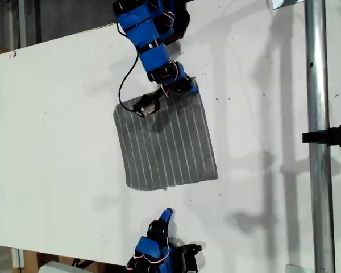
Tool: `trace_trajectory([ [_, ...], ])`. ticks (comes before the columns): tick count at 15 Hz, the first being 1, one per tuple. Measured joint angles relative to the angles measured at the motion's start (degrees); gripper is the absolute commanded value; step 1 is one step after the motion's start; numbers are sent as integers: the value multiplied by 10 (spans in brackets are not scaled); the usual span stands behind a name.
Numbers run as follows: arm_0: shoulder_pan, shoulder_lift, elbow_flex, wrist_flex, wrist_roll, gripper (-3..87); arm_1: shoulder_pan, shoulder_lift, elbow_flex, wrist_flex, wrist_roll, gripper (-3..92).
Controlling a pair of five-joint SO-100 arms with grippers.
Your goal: Grasp corners of a towel and fold twice.
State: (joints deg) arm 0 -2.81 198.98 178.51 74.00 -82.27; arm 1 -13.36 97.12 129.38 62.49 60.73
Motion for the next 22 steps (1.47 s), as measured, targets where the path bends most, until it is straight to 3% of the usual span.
trace_trajectory([
  [6,-6,0,0,-3,-8,-29,2,1,1,-10,4,-1],
  [9,-5,-34,-62,-34,-25,-29,2,1,1,-24,4,-1],
  [12,18,-330,-282,-49,-27,-28,2,1,1,-34,4,-1],
  [17,105,-868,-707,-34,49,-27,5,1,1,-48,4,-1],
  [18,128,-956,-792,-18,69,0,5,1,1,-49,4,-1],
  [20,168,-1107,-951,19,88,360,5,1,1,-49,0,-1],
  [22,187,-1188,-1049,32,114,395,5,1,1,-51,-1,-1],
])
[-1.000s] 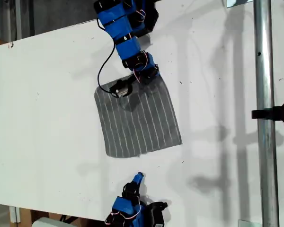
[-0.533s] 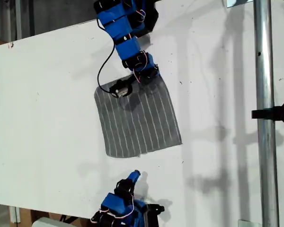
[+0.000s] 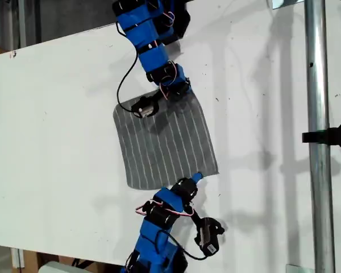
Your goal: Grasp corners of a towel and fold twice.
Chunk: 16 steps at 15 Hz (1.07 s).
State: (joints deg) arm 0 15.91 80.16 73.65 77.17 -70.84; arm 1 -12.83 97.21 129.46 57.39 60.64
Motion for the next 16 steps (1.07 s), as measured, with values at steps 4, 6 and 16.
trace_trajectory([
  [4,5,-112,-112,57,39,347,0,0,0,-2,0,-1],
  [6,7,-168,-119,55,19,308,0,0,0,-4,-1,-1],
  [16,-2,-291,-144,-3,-55,237,0,0,0,-5,-1,-1],
])
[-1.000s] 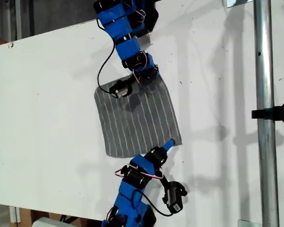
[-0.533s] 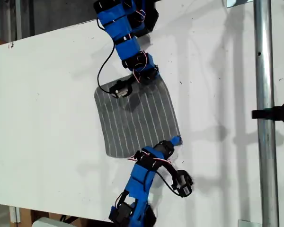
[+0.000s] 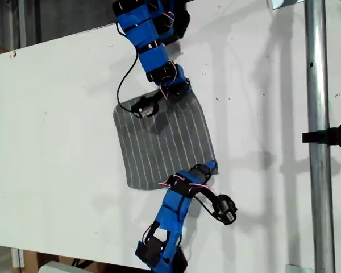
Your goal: Grasp corners of a towel and fold twice.
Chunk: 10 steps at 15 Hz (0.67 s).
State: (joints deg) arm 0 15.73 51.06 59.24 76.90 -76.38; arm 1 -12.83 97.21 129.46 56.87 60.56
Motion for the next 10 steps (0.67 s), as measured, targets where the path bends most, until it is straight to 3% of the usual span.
trace_trajectory([
  [2,0,-33,-16,-17,-22,183,0,0,0,0,0,-1],
  [5,-4,-69,-33,-25,-52,-26,0,0,0,0,0,-1],
  [10,-3,-58,-47,6,-55,-28,-12,4,0,-4,4,-1],
])
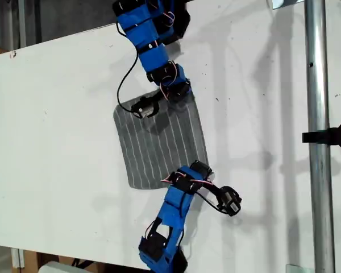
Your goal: Grasp corners of a towel and fold twice.
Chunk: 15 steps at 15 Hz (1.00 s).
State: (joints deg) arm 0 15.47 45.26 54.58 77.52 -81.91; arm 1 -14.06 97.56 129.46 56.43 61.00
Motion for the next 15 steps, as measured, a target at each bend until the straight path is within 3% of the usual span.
trace_trajectory([
  [8,93,149,1,79,49,-29,-169,60,-200,168,41,-2],
  [10,68,173,14,116,56,-29,-100,84,-202,197,2,-2],
  [12,-9,199,36,153,96,-29,26,105,-202,200,-80,-2],
  [15,-154,250,93,156,171,-29,227,108,-202,192,-195,-2],
])
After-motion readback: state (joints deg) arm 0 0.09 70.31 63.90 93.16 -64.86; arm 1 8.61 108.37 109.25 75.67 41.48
